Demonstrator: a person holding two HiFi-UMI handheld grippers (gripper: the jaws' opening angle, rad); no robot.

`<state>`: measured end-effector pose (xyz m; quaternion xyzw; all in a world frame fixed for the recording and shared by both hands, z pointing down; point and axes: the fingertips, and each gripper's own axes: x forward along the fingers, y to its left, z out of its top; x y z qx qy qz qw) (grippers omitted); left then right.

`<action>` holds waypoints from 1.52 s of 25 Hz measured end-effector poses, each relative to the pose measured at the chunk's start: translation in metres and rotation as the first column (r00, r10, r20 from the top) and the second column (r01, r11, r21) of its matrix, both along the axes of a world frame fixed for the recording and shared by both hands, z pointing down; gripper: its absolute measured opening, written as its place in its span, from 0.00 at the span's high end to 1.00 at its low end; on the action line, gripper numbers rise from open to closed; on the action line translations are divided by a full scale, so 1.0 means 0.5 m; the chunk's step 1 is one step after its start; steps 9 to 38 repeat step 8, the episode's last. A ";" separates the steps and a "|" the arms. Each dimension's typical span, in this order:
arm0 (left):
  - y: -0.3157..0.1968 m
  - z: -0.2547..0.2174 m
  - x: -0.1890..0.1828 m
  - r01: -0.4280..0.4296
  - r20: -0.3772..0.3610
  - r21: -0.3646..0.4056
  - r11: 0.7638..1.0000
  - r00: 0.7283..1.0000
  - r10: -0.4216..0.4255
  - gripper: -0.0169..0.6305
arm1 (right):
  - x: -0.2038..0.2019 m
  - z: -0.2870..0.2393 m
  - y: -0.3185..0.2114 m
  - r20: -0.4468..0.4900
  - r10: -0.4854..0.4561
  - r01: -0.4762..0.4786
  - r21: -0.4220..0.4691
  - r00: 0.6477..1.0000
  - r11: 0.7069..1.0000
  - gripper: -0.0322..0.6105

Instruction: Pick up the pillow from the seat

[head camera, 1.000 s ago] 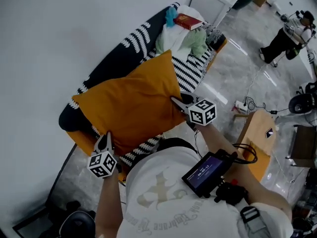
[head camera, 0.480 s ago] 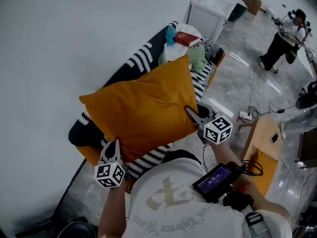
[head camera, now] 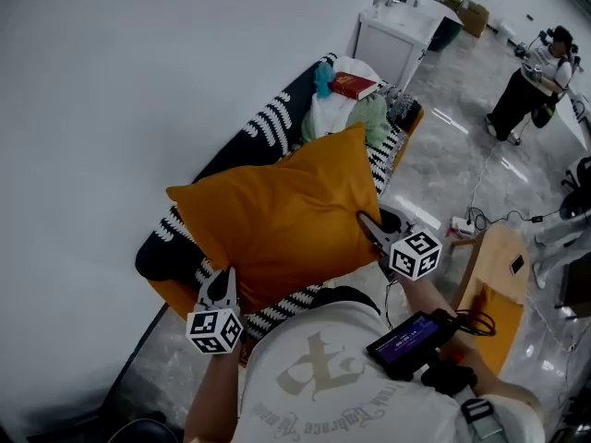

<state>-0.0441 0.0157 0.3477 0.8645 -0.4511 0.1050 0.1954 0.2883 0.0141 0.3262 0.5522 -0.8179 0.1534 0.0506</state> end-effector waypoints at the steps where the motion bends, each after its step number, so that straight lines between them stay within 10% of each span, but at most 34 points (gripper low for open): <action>1: -0.001 0.001 0.000 -0.001 0.001 0.001 1.000 1.000 0.001 0.95 | 0.000 0.001 0.000 0.001 0.001 -0.001 0.000 1.000 1.000 0.77; 38: -0.003 0.001 0.005 -0.007 0.006 -0.001 1.000 1.000 0.007 0.95 | 0.006 0.006 0.004 0.008 0.013 -0.013 -0.006 1.000 1.000 0.77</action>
